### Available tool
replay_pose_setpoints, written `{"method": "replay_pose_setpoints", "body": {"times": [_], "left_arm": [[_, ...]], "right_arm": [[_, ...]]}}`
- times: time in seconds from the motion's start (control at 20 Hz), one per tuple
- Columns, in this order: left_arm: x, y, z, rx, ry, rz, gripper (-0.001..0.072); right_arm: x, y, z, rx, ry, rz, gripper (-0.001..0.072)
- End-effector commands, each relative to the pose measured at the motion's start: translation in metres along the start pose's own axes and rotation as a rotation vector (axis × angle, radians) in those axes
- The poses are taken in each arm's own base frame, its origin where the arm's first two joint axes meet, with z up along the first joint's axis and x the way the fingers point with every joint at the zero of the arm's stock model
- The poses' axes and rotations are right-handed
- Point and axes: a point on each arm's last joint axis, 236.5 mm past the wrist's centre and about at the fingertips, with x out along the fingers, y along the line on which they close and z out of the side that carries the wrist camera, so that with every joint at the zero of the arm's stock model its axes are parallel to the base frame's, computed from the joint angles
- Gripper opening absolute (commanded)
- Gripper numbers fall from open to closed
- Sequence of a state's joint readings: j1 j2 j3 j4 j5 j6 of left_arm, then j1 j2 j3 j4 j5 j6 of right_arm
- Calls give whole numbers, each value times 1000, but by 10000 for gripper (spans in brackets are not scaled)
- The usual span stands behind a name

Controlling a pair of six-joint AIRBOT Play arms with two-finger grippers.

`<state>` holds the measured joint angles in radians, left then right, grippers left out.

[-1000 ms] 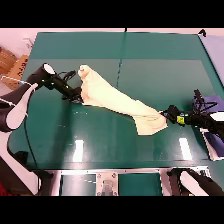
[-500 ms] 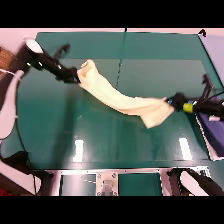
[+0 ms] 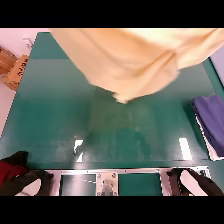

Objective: Fold the shirts.

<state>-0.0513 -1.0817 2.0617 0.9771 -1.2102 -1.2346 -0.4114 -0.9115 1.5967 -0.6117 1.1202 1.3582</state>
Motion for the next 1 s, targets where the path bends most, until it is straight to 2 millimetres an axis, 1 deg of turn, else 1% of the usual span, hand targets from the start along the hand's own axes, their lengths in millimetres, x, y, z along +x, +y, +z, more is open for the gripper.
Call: {"method": "replay_pose_setpoints", "body": {"times": [0.0,0.05,0.1,0.15,0.25,0.35,0.45,0.5,0.55,0.65,0.7,0.75,0.8,0.9,0.95], "left_arm": [[-109,-36,74,154,-286,125,21],[-125,-41,79,174,-308,144,21],[-133,-43,80,186,-317,159,21],[-136,-43,81,192,-322,168,21],[-133,-38,78,192,-307,181,21],[-115,-26,68,171,-270,185,21],[-85,-7,49,134,-208,186,21],[-69,3,37,113,-174,185,21],[-47,15,21,86,-126,182,21],[-1,39,-17,29,-17,169,22],[22,51,-38,-1,40,162,22],[47,64,-64,-34,105,155,22],[71,76,-91,-66,167,147,22],[122,95,-151,-152,291,113,22],[147,104,-184,-200,351,96,22]], "right_arm": [[-58,52,59,-139,-196,-24,18],[-68,57,62,-158,-218,-40,17],[-76,60,63,-180,-237,-63,18],[-83,62,64,-198,-251,-84,18],[-92,64,70,-227,-288,-117,18],[-95,66,78,-239,-323,-120,17],[-86,52,78,-214,-305,-125,18],[-77,39,75,-187,-284,-129,18],[-66,24,70,-152,-258,-131,18],[-35,-13,49,-88,-171,-132,18],[-15,-31,32,-60,-113,-125,18],[7,-48,14,-28,-58,-116,18],[33,-68,-8,11,-4,-109,18],[83,-110,-53,76,89,-117,18],[106,-131,-76,104,127,-131,18]]}}
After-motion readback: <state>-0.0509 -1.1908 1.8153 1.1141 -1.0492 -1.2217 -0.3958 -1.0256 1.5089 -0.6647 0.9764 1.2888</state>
